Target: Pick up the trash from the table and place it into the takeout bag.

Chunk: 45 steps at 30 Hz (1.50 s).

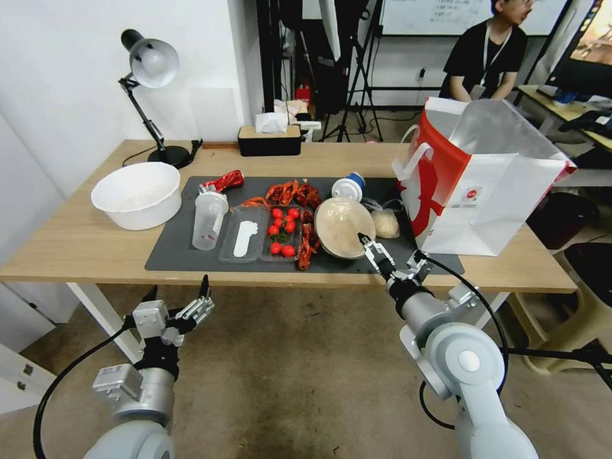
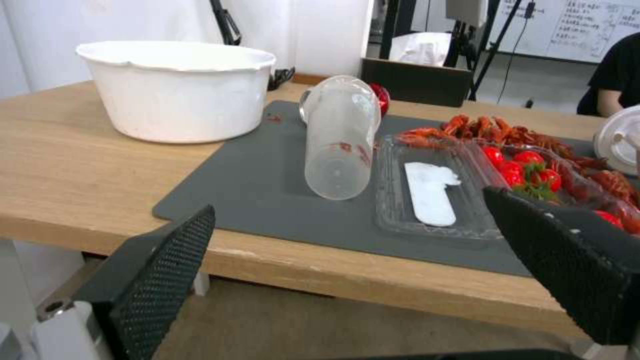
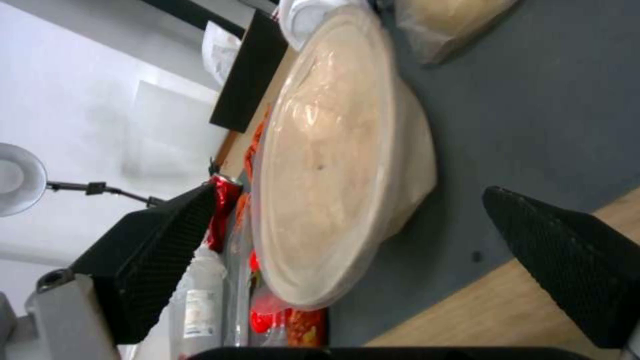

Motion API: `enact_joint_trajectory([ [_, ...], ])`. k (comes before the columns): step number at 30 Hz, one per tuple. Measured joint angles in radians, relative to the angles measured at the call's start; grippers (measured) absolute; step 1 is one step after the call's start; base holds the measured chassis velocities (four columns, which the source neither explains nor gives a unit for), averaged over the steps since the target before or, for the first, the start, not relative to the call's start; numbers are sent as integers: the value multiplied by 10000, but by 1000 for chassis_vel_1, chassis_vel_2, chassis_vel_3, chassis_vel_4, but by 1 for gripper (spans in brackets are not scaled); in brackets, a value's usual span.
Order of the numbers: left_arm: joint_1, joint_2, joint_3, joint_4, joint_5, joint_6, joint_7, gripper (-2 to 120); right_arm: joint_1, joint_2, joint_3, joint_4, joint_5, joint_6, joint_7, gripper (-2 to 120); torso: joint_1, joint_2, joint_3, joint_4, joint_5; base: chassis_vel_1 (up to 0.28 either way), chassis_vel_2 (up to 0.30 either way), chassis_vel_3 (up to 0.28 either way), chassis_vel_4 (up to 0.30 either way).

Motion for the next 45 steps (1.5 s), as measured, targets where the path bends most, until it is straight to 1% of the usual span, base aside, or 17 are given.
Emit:
enact_joint_trajectory([
  [5, -47, 35, 46, -11, -145, 15, -46, 100, 302, 117, -166, -191, 29, -107, 162, 96, 0, 0, 0, 0, 0, 0, 0, 0, 0],
  [9, -54, 34, 82, -8, -172, -4, -58, 100, 485, 234, -227, -384, 35, -176, 376, 86, 0, 0, 0, 1, 1, 0, 0, 0, 0],
  [15, -57, 48, 126, 65, -219, -47, -82, 100, 554, 313, -223, -533, 228, -284, 660, 64, 0, 0, 0, 0, 0, 0, 0, 0, 0],
  [16, -57, 52, 130, 81, -231, -55, -90, 100, 550, 323, -223, -559, 252, -304, 692, 56, 0, 0, 0, 0, 1, 0, 0, 0, 0],
  [21, -55, 56, 134, 102, -246, -73, -100, 100, 529, 336, -222, -593, 278, -329, 722, 47, 0, 0, 0, 0, 0, 0, 0, 0, 0],
  [23, -68, 61, 137, 123, -262, -121, -117, 100, 508, 357, -214, -606, 350, -334, 774, 30, 0, 0, 0, 0, 0, 0, 0, 0, 0],
  [25, -67, 62, 139, 123, -264, -128, -118, 100, 507, 360, -212, -606, 348, -334, 784, 28, 0, 0, 0, 0, 1, 0, 0, 0, 0],
  [27, 30, 86, 146, 95, -399, -167, -161, 100, 442, 413, -179, -572, 244, -330, 804, 14, 0, 1, 0, 1, 1, 0, 0, 0, 0],
  [29, 31, 92, 147, 96, -418, -170, -171, 100, 430, 420, -174, -572, 221, -326, 805, 13, 0, 0, -1, 1, 0, 0, 0, 0, 0],
  [30, -7, 105, 147, 122, -452, -185, -204, 100, 376, 449, -151, -585, 91, -302, 804, 7, 0, 0, -1, 1, 0, 0, 0, 0, 0],
  [32, -84, 108, 159, 127, -495, -189, -231, 100, 257, 451, -171, -543, -493, -268, 617, 0, 0, 0, -2, 0, 2, 0, 0, 0, 0],
  [37, -200, 171, 181, 216, -537, -200, -280, 100, 40, 300, -93, -67, -1769, 47, -258, 0, 1, 0, -1, 0, 1, 0, 0, 0, 0],
  [39, -244, 200, 184, 210, -575, -200, -313, 100, -157, 28, 47, 328, -2870, 289, -1180, 0, 0, 0, -1, -1, 2, 0, 0, 0, 0],
  [40, -263, 229, 149, 186, -624, -201, -339, 100, -303, -352, 191, 679, -4146, 636, -2203, 0, 0, 1, -1, -2, 3, 0, 0, 0, 0],
  [42, -265, 232, 139, 180, -639, -206, -344, 100, -315, -427, 215, 727, -4390, 715, -2366, 0, 0, 0, -1, -2, 2, 0, 0, 0, 0],
  [44, -229, 275, 50, 96, -725, -281, -349, 100, -207, -1360, 541, 1095, -6857, 1652, -3683, 0, 0, 1, -1, -2, 2, 0, 0, 0, 0],
  [45, -229, 275, 50, 96, -725, -281, -349, 100, -207, -1360, 541, 1095, -6857, 1652, -3683, 0, 0, 1, -1, -2, 2, 0, 0, 0, 0],
])
